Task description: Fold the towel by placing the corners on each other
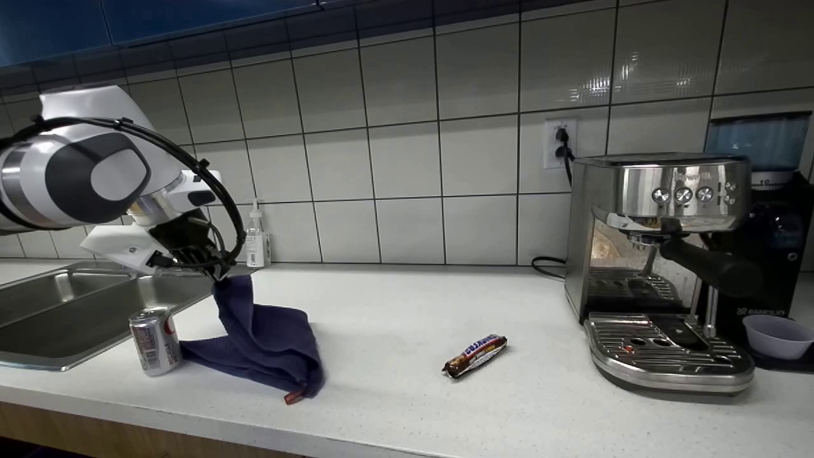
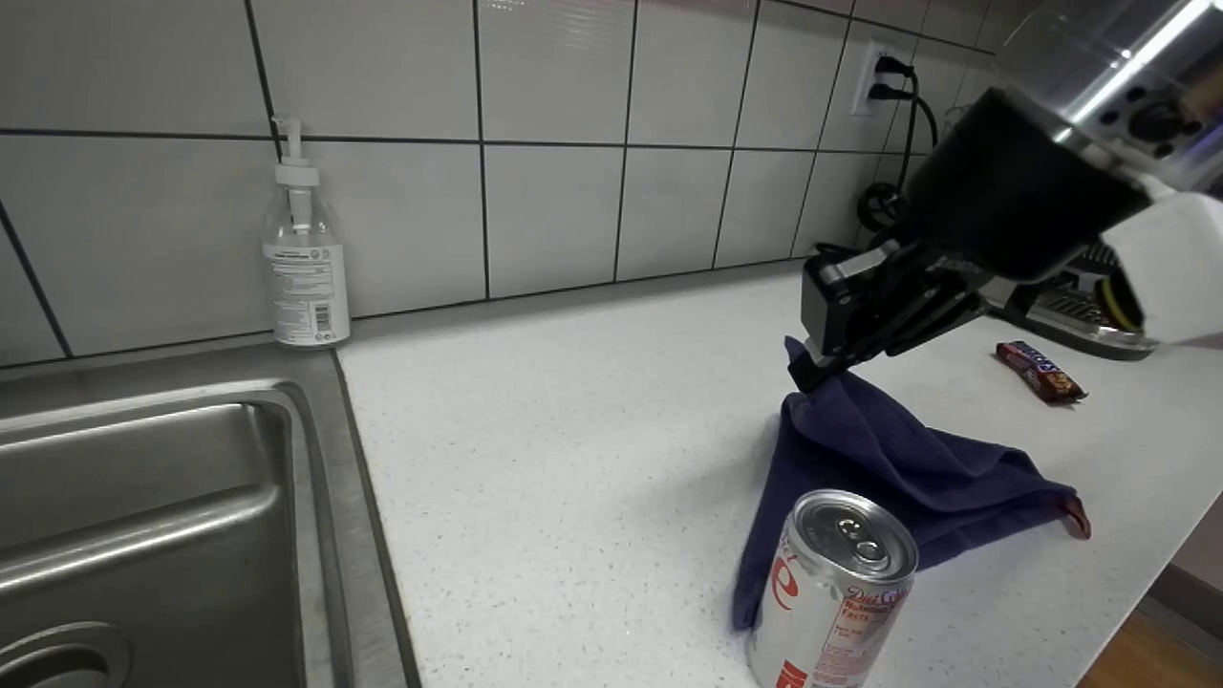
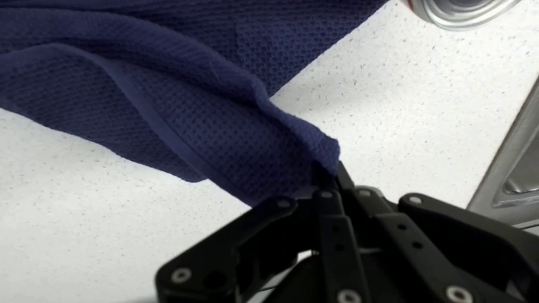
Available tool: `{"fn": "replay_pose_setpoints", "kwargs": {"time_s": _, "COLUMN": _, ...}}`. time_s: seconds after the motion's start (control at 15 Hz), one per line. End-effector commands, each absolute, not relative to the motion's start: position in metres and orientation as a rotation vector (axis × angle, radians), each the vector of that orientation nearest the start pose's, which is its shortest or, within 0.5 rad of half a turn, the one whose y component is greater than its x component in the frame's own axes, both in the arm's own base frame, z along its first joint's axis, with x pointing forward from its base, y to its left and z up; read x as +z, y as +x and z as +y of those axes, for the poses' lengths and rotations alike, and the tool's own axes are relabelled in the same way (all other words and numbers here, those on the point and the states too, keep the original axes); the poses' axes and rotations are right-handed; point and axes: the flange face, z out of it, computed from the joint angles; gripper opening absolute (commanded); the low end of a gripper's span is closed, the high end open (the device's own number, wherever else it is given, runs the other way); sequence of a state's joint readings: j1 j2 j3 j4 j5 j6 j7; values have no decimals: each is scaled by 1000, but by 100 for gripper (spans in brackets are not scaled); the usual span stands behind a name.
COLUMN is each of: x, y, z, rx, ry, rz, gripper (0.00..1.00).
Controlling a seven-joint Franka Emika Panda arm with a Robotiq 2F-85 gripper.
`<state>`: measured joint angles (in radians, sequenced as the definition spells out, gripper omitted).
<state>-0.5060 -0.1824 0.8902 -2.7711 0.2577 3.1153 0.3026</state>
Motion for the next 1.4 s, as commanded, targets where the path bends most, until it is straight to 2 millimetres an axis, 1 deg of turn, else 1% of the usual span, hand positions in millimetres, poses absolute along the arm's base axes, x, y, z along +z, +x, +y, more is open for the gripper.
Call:
{"fn": "replay_pose_setpoints", "kwargs": {"time_s": 0.0, "x": 304, "y": 397, "z": 132, "rx": -717, "ry": -2988, "rz": 236, "gripper": 2}}
{"fn": "replay_pose_setpoints", "kwargs": {"time_s": 0.07, "x": 304, "y": 397, "z": 133, "rx": -717, "ry": -2989, "rz": 235, "gripper": 28}}
{"fn": "replay_pose_setpoints", "kwargs": {"time_s": 0.13, "x": 304, "y": 397, "z": 133, "rx": -717, "ry": -2988, "rz": 235, "gripper": 29}}
{"fn": "replay_pose_setpoints", "kwargs": {"time_s": 0.2, "x": 304, "y": 397, "z": 134, "rx": -717, "ry": -2988, "rz": 235, "gripper": 34}}
{"fn": "replay_pose_setpoints", "kwargs": {"time_s": 0.67, "x": 304, "y": 397, "z": 134, "rx": -717, "ry": -2988, "rz": 237, "gripper": 87}}
{"fn": "replay_pose_setpoints", "kwargs": {"time_s": 0.8, "x": 304, "y": 397, "z": 133, "rx": -717, "ry": -2987, "rz": 242, "gripper": 99}}
{"fn": "replay_pose_setpoints", "kwargs": {"time_s": 1.07, "x": 304, "y": 399, "z": 127, "rx": -719, "ry": -2984, "rz": 268, "gripper": 100}}
{"fn": "replay_pose_setpoints", "kwargs": {"time_s": 1.33, "x": 305, "y": 403, "z": 118, "rx": -722, "ry": -2980, "rz": 308, "gripper": 100}}
